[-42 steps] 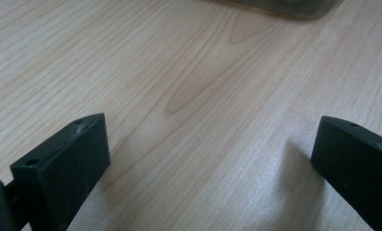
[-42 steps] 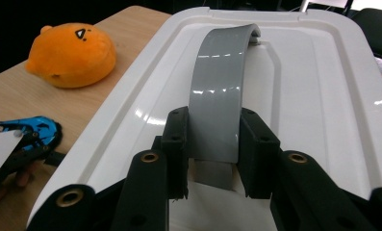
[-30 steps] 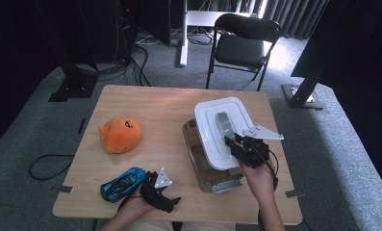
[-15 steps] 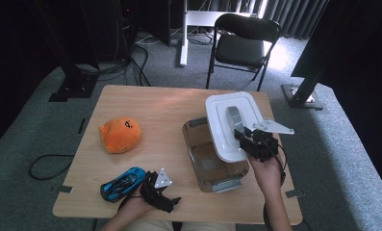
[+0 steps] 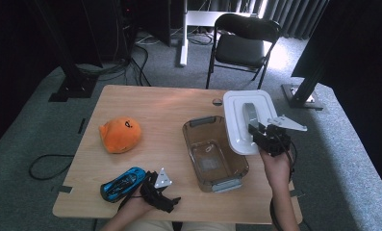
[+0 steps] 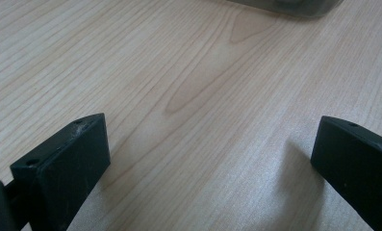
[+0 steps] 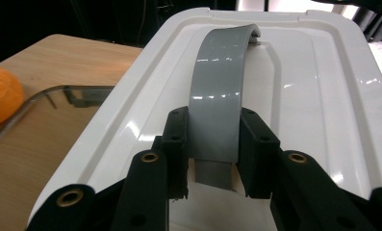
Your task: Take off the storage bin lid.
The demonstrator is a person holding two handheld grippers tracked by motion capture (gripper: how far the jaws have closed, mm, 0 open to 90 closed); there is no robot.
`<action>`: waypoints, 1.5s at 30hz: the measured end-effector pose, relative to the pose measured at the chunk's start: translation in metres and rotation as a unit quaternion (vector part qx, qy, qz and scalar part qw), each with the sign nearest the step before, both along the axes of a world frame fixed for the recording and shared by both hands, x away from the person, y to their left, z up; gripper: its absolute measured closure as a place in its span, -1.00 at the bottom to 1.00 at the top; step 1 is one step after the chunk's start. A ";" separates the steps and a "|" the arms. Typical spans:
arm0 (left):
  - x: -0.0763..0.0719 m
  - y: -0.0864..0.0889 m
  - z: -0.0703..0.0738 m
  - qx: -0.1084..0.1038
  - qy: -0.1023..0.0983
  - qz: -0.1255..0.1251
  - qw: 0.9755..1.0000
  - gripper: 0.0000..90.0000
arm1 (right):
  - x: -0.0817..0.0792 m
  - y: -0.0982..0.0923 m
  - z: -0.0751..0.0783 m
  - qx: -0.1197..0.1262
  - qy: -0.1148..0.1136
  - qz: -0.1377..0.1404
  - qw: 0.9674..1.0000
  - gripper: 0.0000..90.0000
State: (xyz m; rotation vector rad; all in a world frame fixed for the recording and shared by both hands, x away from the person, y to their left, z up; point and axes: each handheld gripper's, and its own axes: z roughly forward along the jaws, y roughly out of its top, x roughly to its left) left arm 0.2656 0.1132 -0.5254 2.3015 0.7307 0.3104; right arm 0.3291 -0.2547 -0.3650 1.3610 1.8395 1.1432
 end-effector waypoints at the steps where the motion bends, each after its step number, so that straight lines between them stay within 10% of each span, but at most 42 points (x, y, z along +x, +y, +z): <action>1: 0.000 0.000 0.000 0.001 0.000 0.000 1.000 -0.99 | 0.001 -0.002 -0.001 -0.001 0.000 -0.003 1.000 0.51; 45: 0.000 0.001 0.000 0.003 0.001 0.001 1.000 -0.99 | 0.045 -0.046 -0.104 0.009 0.059 -0.068 0.996 0.51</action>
